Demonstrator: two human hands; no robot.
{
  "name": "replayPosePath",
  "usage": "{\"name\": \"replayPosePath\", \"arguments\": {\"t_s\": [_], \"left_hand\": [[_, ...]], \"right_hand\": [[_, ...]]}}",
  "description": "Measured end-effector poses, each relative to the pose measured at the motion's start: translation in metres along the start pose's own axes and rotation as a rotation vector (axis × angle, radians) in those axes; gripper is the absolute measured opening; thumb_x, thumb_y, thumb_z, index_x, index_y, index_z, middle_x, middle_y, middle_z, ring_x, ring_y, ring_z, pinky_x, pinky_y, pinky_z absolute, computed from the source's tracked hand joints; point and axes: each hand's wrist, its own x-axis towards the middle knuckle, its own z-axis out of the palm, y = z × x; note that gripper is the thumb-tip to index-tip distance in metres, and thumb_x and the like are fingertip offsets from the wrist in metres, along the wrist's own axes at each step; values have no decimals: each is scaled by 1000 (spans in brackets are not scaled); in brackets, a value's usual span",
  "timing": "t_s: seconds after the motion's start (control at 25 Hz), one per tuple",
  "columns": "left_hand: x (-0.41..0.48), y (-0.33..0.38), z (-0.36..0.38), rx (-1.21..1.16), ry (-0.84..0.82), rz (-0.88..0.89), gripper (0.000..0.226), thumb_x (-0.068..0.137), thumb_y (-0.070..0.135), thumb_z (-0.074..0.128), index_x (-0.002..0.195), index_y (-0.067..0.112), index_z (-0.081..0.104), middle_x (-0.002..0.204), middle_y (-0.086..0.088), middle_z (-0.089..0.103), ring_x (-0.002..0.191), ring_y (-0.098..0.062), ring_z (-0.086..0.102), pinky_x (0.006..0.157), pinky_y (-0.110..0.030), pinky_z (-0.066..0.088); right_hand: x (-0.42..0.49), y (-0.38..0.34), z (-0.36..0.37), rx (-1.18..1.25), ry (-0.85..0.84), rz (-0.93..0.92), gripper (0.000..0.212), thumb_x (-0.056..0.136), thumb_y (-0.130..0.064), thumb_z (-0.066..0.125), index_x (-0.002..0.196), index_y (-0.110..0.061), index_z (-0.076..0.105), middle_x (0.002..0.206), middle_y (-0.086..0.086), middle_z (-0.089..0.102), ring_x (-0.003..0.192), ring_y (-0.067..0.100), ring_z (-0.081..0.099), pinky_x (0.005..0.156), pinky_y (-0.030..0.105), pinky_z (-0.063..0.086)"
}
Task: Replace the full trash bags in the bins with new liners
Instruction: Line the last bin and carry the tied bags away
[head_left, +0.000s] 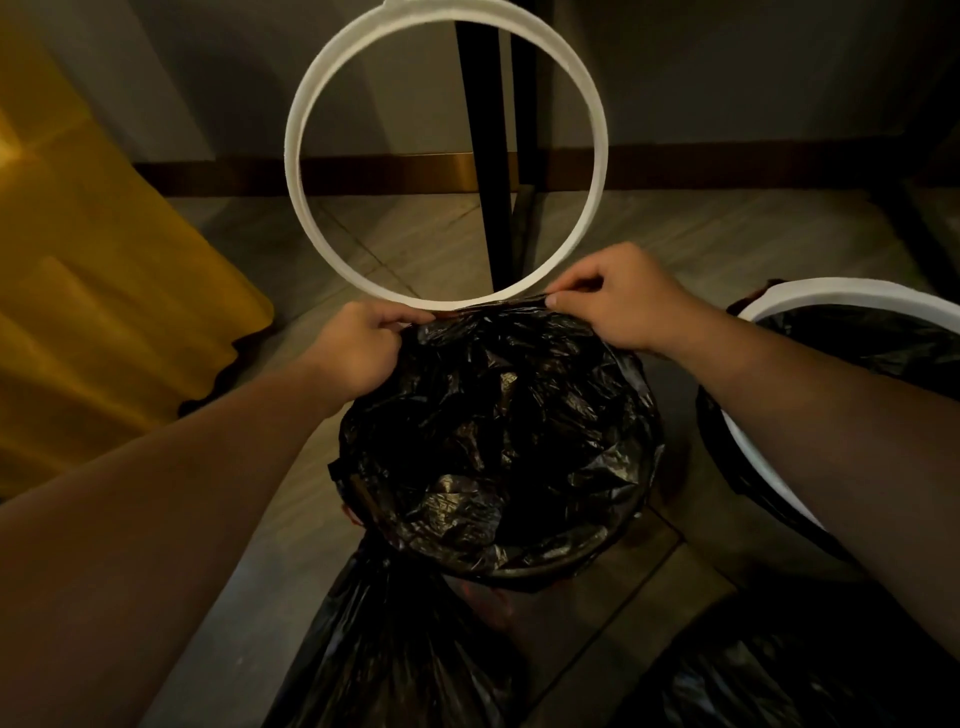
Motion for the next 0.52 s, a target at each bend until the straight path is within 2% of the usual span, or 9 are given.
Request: {"name": "replayPosePath", "arguments": {"t_s": [0.08, 0.16, 0.24, 0.28, 0.36, 0.52], "left_hand": [[4, 1, 4, -84, -32, -54, 53, 106, -3, 41, 106, 31, 82, 100, 6, 81, 93, -10, 76, 76, -21, 61], [8, 3, 6, -150, -67, -129, 55, 103, -5, 42, 102, 31, 84, 94, 6, 82, 82, -7, 78, 63, -19, 61], [12, 5, 9, -194, -91, -194, 55, 105, -2, 40, 102, 31, 84, 90, 5, 82, 77, -7, 78, 58, -20, 60], [14, 7, 10, -199, -102, -217, 54, 107, 1, 39, 102, 29, 84, 90, 4, 82, 78, -10, 79, 59, -21, 61], [18, 10, 14, -194, -116, -253, 51, 108, 4, 38, 108, 25, 84, 98, -3, 83, 86, -18, 80, 69, -30, 66], [21, 15, 18, -225, -128, -357, 31, 108, 17, 51, 112, 15, 81, 105, -14, 81, 95, -32, 79, 90, -50, 65]], "right_hand": [[10, 0, 2, 66, -28, 184, 11, 90, -21, 81, 83, -30, 83, 77, -7, 79, 85, 10, 74, 78, 29, 59], [19, -3, 4, 179, -77, 399, 4, 87, -17, 80, 87, -21, 82, 77, -3, 80, 85, 18, 77, 75, 33, 60], [26, -6, 7, 293, -113, 558, 8, 87, -14, 75, 94, -13, 77, 85, 7, 81, 83, 24, 79, 69, 35, 62], [29, -6, 10, 330, -128, 608, 10, 87, -12, 72, 96, -12, 75, 88, 11, 80, 80, 26, 79, 64, 35, 62], [32, -7, 18, 349, -160, 652, 13, 85, -7, 64, 95, -9, 73, 90, 16, 77, 75, 30, 78, 57, 36, 61], [38, -7, 28, 277, -210, 668, 18, 86, -2, 53, 88, -5, 70, 86, 17, 71, 76, 34, 72, 53, 34, 58]]}}
